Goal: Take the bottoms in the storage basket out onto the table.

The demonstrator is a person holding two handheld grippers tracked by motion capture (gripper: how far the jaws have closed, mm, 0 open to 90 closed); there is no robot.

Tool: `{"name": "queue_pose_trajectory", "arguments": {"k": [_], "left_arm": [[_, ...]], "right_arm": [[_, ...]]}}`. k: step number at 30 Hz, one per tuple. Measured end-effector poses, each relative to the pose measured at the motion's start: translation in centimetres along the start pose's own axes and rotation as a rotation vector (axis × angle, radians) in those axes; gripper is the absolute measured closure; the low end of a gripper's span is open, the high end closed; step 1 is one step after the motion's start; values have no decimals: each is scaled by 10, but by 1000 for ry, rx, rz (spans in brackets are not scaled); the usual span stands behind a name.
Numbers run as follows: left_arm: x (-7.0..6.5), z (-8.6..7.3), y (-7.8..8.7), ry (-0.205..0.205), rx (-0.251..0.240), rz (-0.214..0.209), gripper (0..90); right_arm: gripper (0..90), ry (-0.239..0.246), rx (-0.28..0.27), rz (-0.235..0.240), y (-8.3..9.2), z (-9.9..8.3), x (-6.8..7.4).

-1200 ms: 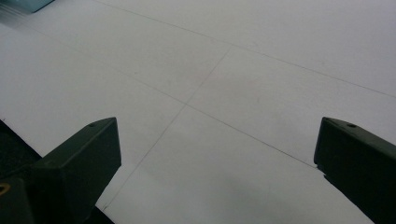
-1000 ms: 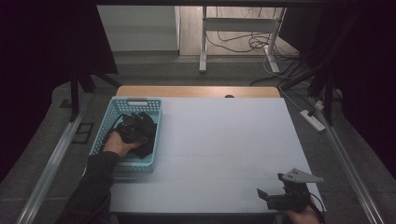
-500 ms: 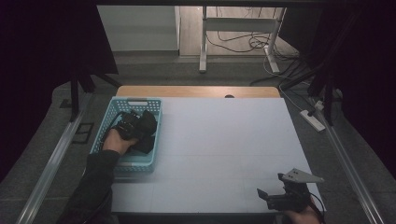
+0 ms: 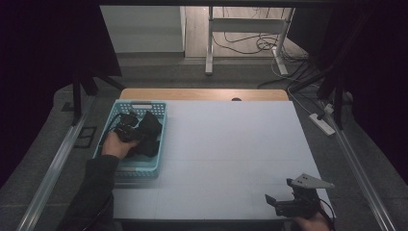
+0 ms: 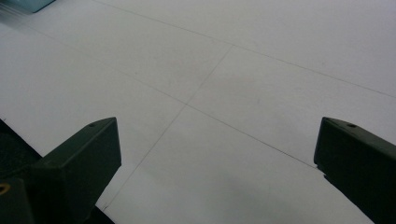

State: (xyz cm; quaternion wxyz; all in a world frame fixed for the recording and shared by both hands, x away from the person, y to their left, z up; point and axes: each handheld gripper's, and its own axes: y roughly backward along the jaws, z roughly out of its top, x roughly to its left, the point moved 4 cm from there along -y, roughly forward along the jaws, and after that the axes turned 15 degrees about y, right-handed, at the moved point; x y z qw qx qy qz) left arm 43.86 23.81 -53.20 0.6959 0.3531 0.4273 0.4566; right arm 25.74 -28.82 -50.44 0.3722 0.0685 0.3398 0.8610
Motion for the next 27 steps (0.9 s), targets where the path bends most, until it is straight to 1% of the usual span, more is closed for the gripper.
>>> {"name": "queue_pose_trajectory", "arguments": {"k": [1,3,4,8,10,11,12,15,18,21,22,24,27], "left_arm": [[0,0,4,-5,-8,-8,618],[0,1,7,-9,-11,-9,619],[0,1,13,-15,-27,-17,619],[-3,4,26,-31,-65,-32,620],[-3,4,29,-34,-71,-37,620],[-5,5,34,-50,-86,-44,619],[-6,6,36,-58,-93,-49,619],[-7,6,43,-74,-110,-47,619],[-8,7,48,-76,-124,-54,619],[-10,9,59,-86,-150,-56,619],[-10,9,59,-86,-150,-56,618],[-11,11,68,-92,-156,-67,618],[-14,13,76,-102,-165,-66,618]], "right_arm": [[11,0,0,0,0,0,0],[11,0,0,0,0,0,0],[11,0,0,0,0,0,0],[11,-1,1,0,0,0,0],[11,-1,1,0,0,0,0],[11,0,0,0,0,0,0],[11,0,0,0,0,0,0],[11,0,0,0,0,0,0],[11,0,-1,0,0,0,0],[11,0,-1,0,0,0,0],[11,0,0,0,0,0,0],[11,-1,0,0,0,0,0],[11,0,1,0,0,0,0]]}}
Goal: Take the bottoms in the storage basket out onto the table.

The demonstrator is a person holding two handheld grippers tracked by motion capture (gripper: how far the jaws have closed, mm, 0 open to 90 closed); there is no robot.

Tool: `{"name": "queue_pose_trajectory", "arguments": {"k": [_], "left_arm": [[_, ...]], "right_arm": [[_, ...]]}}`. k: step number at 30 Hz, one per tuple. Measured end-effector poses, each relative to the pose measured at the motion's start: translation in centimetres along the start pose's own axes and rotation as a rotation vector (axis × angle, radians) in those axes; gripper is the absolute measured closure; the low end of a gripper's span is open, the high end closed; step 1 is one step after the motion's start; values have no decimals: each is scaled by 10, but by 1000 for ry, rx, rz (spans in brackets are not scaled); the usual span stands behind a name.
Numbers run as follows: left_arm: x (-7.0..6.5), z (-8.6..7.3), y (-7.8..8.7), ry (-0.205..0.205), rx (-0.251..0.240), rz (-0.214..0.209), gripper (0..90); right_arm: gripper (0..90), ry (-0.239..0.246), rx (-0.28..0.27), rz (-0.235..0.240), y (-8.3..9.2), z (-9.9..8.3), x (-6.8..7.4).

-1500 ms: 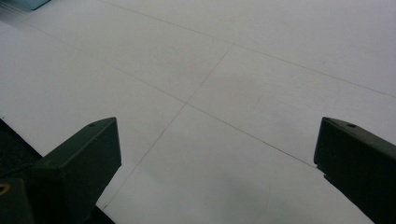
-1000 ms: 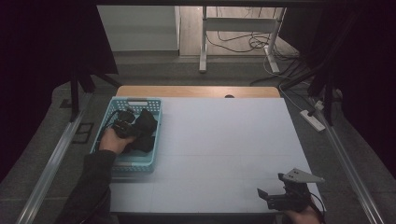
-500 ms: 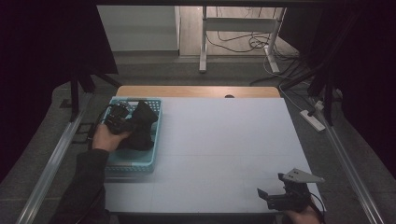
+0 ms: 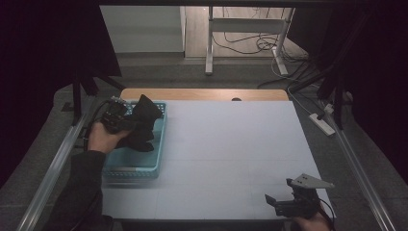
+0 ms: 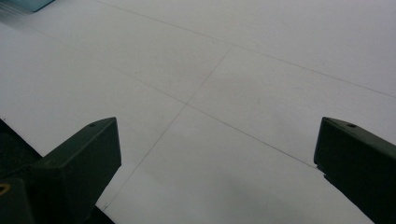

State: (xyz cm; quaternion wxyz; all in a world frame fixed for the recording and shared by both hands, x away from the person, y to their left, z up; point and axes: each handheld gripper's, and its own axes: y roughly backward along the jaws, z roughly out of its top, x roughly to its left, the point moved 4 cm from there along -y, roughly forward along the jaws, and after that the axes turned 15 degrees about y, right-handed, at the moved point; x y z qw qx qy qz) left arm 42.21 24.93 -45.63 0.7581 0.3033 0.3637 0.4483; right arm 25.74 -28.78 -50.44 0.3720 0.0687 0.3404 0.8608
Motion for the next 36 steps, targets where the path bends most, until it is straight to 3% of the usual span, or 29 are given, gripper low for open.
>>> {"name": "queue_pose_trajectory", "arguments": {"k": [14,36], "left_arm": [[-19,20,29,-35,-67,-36,618],[-49,39,43,-75,-118,-96,615]], "right_arm": [[11,-1,-2,-1,0,0,0],[11,-2,-6,-1,1,0,-1]]}}
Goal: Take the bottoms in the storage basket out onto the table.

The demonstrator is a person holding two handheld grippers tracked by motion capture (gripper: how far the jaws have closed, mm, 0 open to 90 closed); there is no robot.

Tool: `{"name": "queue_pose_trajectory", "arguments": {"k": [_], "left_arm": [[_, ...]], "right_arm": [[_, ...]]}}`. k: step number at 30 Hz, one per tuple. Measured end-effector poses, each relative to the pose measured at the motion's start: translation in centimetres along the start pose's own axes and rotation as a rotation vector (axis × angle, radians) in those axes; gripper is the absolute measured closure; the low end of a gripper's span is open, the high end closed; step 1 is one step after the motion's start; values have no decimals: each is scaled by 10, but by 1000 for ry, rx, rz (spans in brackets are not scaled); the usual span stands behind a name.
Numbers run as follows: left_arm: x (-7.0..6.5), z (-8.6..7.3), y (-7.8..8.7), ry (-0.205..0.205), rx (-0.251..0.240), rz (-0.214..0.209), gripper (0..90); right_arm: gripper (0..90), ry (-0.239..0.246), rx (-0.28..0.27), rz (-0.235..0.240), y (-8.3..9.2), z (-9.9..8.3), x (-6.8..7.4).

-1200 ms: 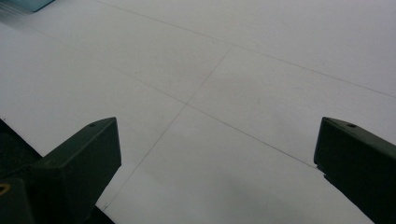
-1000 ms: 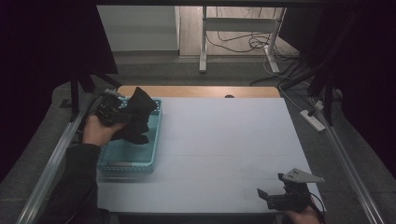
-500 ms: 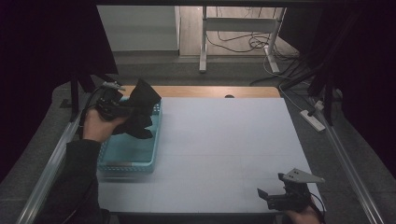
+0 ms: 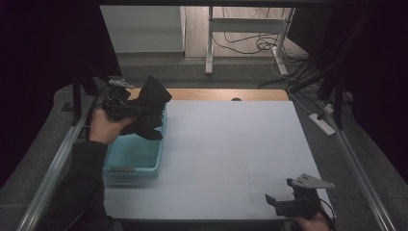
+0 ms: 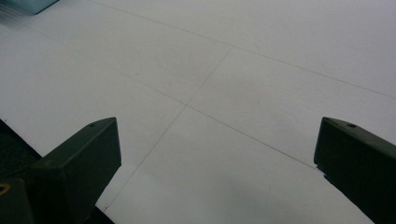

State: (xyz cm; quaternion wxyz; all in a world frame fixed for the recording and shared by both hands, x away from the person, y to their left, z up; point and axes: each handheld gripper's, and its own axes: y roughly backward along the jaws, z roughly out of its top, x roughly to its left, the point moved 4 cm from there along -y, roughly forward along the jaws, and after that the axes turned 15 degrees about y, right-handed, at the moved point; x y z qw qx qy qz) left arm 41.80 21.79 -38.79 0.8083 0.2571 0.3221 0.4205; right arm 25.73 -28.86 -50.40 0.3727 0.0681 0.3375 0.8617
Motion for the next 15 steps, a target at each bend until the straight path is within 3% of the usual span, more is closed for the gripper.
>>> {"name": "queue_pose_trajectory", "arguments": {"k": [15], "left_arm": [[-24,12,-8,-41,-11,-26,612]], "right_arm": [[11,-5,-2,-3,1,0,0]]}}
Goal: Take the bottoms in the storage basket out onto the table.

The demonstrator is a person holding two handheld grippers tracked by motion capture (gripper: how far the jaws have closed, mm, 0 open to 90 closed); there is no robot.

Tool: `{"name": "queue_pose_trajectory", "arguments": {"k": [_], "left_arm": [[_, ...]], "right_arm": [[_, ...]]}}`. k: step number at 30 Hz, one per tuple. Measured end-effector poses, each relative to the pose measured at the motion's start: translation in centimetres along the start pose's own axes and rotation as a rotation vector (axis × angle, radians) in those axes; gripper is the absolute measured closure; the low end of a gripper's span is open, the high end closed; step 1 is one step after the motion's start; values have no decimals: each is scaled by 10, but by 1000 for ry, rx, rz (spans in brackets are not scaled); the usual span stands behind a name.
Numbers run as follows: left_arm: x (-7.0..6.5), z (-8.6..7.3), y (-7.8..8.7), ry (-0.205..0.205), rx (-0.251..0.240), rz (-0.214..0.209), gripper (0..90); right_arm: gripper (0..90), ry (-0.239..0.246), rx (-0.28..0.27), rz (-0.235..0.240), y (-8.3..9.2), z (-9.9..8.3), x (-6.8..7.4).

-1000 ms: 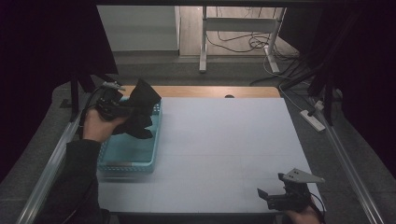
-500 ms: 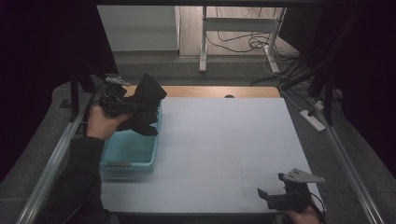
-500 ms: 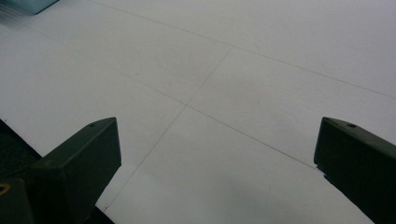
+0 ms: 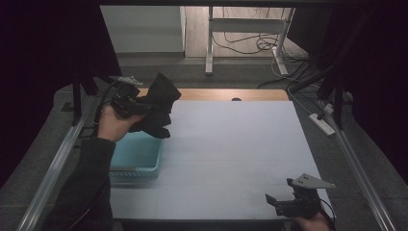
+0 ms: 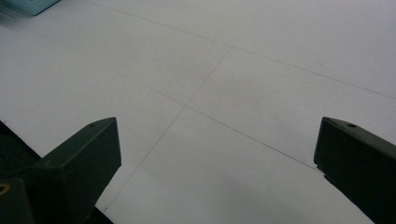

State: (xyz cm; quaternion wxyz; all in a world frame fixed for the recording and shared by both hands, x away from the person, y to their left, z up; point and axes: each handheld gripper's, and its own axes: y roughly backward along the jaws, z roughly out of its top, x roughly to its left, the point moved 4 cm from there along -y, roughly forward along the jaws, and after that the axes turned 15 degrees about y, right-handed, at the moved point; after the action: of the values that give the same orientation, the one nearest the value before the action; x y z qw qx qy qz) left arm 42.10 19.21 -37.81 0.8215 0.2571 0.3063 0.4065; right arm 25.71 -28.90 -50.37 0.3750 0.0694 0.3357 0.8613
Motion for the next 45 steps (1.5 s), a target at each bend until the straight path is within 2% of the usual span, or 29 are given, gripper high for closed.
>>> {"name": "queue_pose_trajectory", "arguments": {"k": [24,45], "left_arm": [[-43,16,-31,-58,5,-79,612],[-86,23,-79,-132,56,-129,613]], "right_arm": [[11,1,-5,1,0,0,0],[11,5,-8,4,1,0,0]]}}
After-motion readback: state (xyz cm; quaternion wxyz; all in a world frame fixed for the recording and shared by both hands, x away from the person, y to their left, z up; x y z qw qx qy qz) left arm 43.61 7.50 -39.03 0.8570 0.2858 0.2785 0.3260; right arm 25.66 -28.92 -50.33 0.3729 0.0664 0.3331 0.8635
